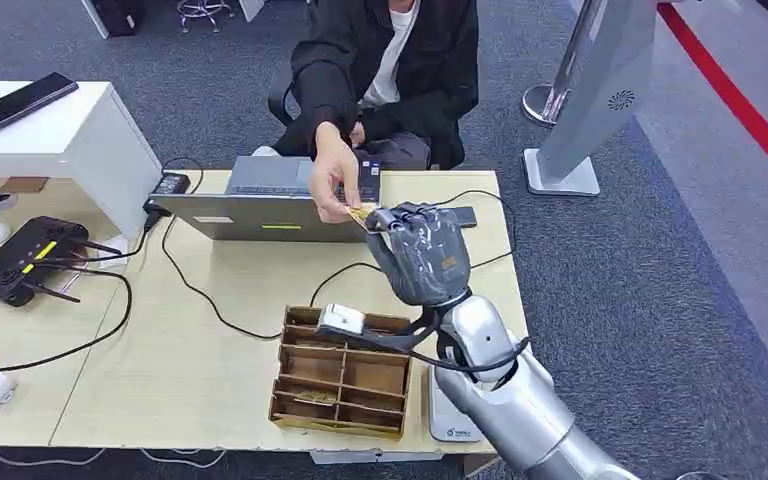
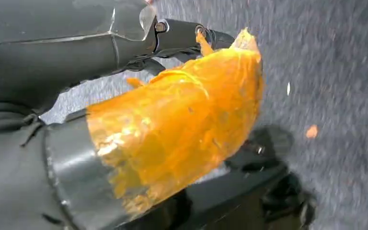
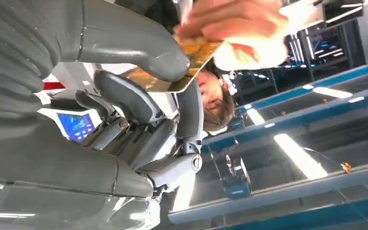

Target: Pass the card to the sensor for recognition and then transmit it.

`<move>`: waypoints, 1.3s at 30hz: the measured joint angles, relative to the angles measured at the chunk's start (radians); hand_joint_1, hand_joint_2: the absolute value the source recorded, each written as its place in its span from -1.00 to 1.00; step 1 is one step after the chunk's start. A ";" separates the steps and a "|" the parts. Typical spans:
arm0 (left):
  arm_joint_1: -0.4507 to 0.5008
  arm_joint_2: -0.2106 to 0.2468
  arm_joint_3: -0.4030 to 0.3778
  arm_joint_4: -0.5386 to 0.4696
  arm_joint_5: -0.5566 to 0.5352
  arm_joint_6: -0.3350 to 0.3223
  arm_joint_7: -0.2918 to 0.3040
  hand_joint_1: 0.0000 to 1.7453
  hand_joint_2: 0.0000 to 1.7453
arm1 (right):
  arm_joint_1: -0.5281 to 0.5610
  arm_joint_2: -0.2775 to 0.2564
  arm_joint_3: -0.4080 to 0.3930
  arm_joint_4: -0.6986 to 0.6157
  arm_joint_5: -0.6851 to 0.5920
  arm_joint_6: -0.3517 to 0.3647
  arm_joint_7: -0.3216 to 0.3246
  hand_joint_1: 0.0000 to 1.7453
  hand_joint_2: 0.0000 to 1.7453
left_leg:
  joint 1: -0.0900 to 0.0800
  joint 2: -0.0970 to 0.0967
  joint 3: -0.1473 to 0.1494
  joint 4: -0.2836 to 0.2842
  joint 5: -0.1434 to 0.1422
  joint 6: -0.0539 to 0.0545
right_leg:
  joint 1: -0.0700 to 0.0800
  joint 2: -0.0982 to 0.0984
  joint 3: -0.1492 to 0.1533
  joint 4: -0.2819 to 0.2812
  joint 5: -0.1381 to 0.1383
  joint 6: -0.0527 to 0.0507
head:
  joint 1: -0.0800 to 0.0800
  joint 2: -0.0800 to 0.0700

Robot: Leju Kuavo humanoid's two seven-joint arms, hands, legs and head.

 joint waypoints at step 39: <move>0.052 0.037 0.039 0.028 0.032 0.345 -0.041 -1.00 -1.00 | 0.209 -0.014 0.022 -0.206 -0.565 -0.063 -0.305 -1.00 -1.00 | -0.001 -0.005 -0.001 0.000 0.001 0.001 | 0.000 -0.006 0.001 0.000 0.000 -0.001 | 0.000 0.000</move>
